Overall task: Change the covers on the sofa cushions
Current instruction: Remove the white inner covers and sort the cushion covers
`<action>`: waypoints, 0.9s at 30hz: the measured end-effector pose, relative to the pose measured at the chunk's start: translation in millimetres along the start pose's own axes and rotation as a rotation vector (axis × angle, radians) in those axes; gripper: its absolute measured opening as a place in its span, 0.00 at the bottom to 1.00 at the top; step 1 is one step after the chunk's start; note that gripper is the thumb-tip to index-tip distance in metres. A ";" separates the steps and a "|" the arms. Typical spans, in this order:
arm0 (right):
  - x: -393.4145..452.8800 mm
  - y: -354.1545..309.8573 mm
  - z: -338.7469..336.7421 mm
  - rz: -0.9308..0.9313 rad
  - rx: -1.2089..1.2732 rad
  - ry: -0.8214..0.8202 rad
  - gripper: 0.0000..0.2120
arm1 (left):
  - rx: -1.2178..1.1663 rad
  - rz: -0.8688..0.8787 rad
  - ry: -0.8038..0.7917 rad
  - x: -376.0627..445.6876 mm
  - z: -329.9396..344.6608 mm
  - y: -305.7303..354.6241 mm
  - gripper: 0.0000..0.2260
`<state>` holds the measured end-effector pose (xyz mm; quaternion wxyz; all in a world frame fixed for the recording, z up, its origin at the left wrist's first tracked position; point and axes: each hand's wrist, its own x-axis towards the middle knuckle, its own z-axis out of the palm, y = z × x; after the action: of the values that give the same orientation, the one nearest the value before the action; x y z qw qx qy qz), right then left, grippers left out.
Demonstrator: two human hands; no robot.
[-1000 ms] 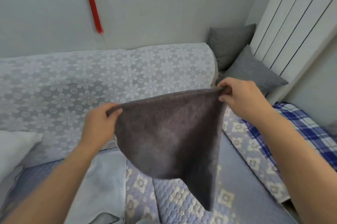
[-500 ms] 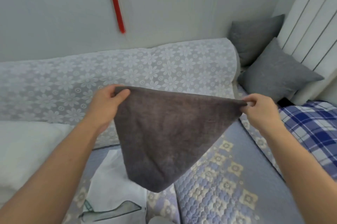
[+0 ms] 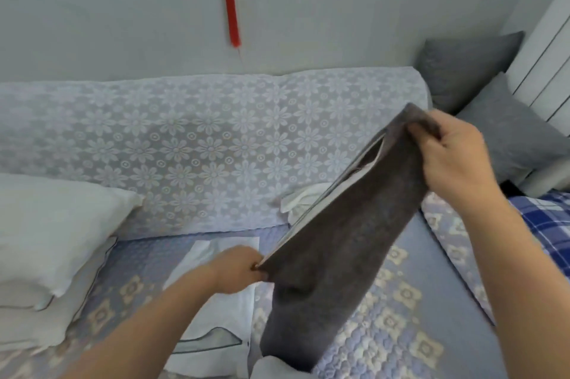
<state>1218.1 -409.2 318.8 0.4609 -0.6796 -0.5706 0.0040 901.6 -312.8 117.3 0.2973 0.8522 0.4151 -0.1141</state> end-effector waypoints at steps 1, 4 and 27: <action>0.7 10.0 -3.5 0.056 -0.065 0.021 0.09 | -0.003 -0.026 0.091 -2.3 11.9 -18.8 0.19; -10.4 45.1 -2.0 0.245 -0.207 0.031 0.09 | -0.015 0.017 0.368 -3.9 22.1 -48.1 0.17; -54.4 137.0 22.0 1.117 0.367 0.413 0.11 | -0.628 -0.344 0.639 -13.3 31.9 -60.7 0.07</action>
<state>1293.2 -427.5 191.4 0.5994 -0.7719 -0.0181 0.2112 847.8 -311.5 72.7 0.3748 0.6323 0.6352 0.2371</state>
